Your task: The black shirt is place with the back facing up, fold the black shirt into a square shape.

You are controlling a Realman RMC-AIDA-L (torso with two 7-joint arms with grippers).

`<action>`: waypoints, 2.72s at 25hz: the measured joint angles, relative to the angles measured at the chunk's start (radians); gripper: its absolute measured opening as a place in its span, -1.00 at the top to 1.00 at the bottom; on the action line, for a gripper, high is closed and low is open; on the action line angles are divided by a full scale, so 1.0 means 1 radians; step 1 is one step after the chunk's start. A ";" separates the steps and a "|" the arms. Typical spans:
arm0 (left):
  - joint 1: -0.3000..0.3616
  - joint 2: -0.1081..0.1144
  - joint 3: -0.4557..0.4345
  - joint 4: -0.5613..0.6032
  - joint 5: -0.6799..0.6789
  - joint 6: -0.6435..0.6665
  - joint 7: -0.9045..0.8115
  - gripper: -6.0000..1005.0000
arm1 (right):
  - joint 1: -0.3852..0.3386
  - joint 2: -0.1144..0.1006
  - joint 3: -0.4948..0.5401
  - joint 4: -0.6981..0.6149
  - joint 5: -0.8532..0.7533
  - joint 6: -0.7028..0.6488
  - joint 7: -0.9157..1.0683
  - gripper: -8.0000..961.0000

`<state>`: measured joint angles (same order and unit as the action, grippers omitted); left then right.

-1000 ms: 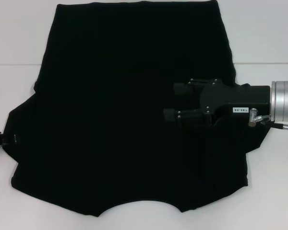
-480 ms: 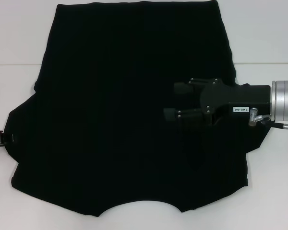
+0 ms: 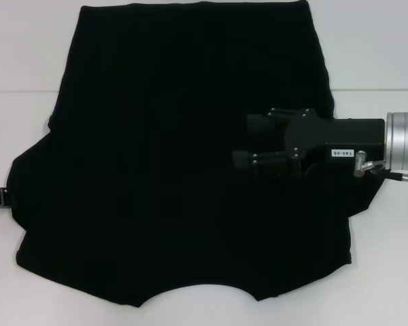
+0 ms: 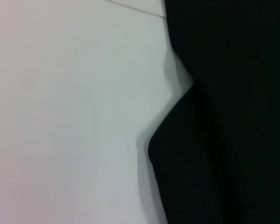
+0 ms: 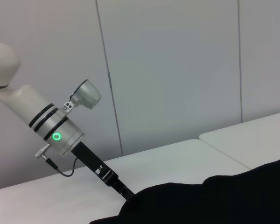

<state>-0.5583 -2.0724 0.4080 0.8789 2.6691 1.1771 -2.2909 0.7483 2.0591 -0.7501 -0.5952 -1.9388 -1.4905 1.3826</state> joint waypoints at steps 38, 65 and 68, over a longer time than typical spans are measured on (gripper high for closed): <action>0.062 0.001 -0.117 0.080 -0.007 0.017 0.002 0.92 | 0.002 0.007 0.000 0.000 0.046 0.026 -0.007 -0.85; 0.076 0.007 -0.154 0.125 -0.052 0.098 0.026 0.85 | 0.009 0.012 0.000 0.000 0.055 0.040 0.001 -0.85; 0.063 0.012 -0.153 0.113 -0.071 0.101 0.037 0.85 | 0.005 0.012 0.000 0.000 0.055 0.038 0.001 -0.85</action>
<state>-0.4958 -2.0607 0.2549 0.9922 2.5986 1.2783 -2.2542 0.7535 2.0707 -0.7501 -0.5952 -1.8837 -1.4526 1.3836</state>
